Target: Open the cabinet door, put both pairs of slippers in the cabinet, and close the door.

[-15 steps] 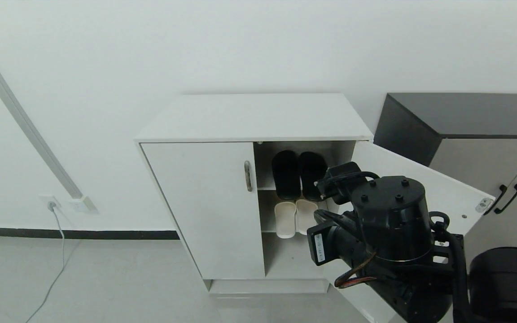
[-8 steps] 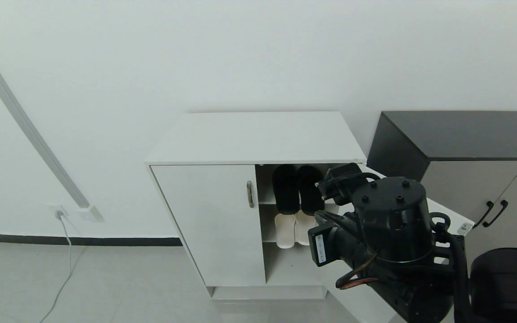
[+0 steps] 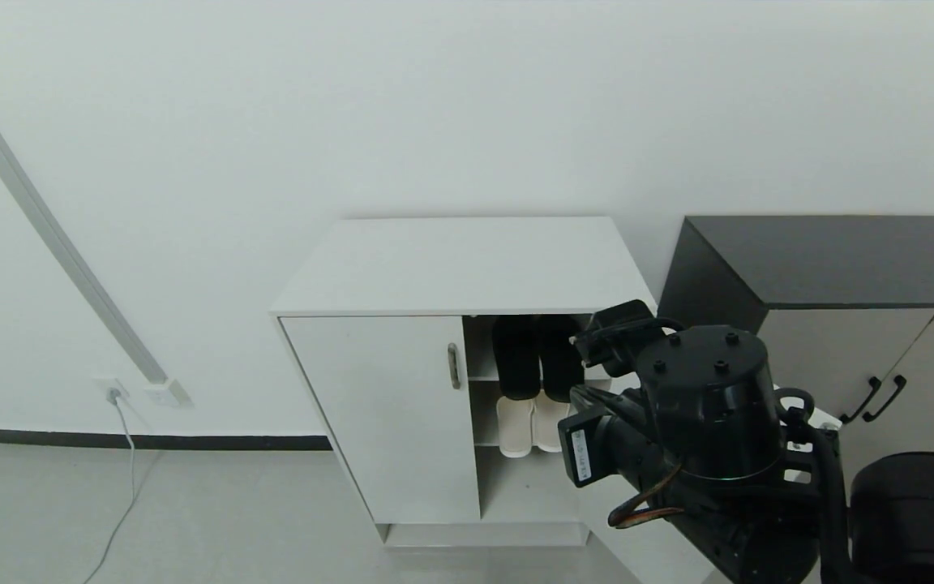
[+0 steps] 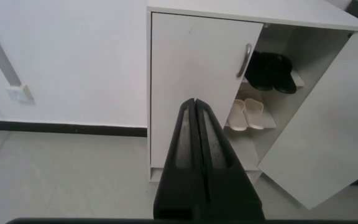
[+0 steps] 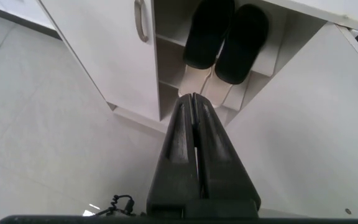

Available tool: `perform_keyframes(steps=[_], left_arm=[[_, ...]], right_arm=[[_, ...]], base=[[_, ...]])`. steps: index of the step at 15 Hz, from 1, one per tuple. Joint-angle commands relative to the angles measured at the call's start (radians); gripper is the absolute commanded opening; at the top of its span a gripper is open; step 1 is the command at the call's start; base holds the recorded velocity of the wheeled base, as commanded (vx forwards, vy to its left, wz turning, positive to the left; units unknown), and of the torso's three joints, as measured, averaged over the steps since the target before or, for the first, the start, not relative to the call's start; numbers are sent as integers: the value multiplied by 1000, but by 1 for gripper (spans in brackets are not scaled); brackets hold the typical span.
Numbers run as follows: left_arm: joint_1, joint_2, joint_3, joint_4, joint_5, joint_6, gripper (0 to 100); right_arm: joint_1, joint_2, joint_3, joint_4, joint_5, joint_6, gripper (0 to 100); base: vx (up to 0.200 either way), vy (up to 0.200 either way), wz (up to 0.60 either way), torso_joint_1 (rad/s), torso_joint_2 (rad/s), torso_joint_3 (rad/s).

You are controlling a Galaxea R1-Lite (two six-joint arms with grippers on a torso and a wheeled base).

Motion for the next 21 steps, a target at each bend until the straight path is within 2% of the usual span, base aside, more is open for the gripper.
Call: perform_keyframes(steps=[1, 6, 8, 15, 21], left_arm=[[0, 0, 0, 1, 0, 0, 0], [0, 0, 0, 1, 0, 0, 0], [0, 0, 0, 1, 0, 0, 0], [0, 0, 0, 1, -1, 1, 0], [0, 0, 0, -1, -1, 0, 0]], right_arm=[[1, -3, 1, -1, 1, 0, 0], [-4, -6, -2, -2, -1, 1, 0], [-33, -3, -1, -22, -2, -2, 0], [-64, 0, -2, -39, -5, -16, 0], [-79, 2, -4, -40, -4, -19, 0]], base=[[0, 0, -600, 12, -2, -2], [0, 0, -600, 5, 0, 0], [0, 0, -600, 5, -2, 2], [0, 0, 0, 0, 0, 0], [-200, 0, 0, 2, 3, 3]])
